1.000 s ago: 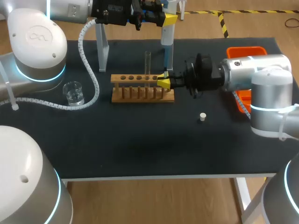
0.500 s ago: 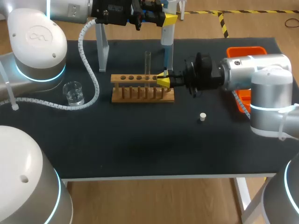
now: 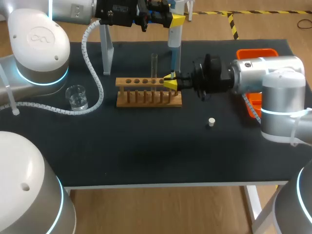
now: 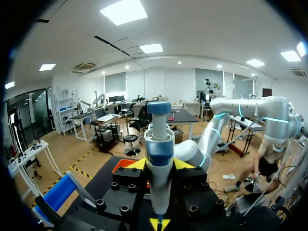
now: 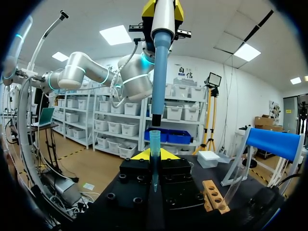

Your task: Invert the test tube, pick up the pipette, mount the tip to pipette, aspirate from beaker and dispense into the tube, eject the tip, return the pipette, and cap with the stopper.

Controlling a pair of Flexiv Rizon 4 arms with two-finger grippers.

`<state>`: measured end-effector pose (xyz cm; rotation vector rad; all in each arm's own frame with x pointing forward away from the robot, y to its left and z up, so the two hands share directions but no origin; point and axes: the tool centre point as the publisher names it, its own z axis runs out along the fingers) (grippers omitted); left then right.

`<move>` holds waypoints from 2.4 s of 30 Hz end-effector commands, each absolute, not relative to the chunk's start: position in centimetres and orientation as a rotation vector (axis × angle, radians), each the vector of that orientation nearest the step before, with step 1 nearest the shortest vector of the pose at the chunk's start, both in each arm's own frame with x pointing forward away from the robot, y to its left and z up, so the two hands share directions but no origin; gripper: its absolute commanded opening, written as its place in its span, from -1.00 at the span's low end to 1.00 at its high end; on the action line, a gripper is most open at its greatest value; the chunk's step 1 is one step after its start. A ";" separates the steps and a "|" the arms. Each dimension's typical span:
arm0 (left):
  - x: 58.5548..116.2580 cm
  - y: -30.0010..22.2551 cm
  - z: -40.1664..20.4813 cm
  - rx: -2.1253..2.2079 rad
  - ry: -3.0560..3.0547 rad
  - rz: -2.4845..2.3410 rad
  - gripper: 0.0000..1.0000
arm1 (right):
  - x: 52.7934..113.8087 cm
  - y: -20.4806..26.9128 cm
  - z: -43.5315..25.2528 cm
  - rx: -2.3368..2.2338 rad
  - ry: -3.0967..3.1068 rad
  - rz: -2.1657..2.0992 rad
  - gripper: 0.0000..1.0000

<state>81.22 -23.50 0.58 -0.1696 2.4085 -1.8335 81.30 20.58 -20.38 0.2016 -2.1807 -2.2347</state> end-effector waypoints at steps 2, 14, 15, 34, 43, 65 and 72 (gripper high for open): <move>81.3 -23.4 0.6 -0.167 2.412 -1.834 -1.00 | 81.2 20.5 -20.3 0.199 -2.184 -2.235 -1.00; 81.3 -23.4 0.6 -0.167 2.412 -1.834 -1.00 | 81.1 20.5 -20.2 0.208 -2.183 -2.233 -1.00; 81.3 -23.4 0.6 -0.167 2.412 -1.834 -1.00 | 81.1 20.5 -20.2 0.208 -2.183 -2.233 -1.00; 81.3 -23.4 0.6 -0.167 2.412 -1.834 -1.00 | 81.4 20.7 -19.8 0.219 -2.182 -2.245 -1.00; 81.3 -23.4 0.6 -0.167 2.412 -1.834 -1.00 | 81.5 20.5 -19.7 0.216 -2.184 -2.253 -1.00; 81.3 -23.4 0.6 -0.167 2.412 -1.834 -1.00 | 81.4 20.7 -19.0 0.239 -2.205 -2.222 -1.00; 81.3 -23.4 0.6 -0.167 2.412 -1.834 -1.00 | 81.3 20.7 -19.0 0.229 -2.213 -2.197 -1.00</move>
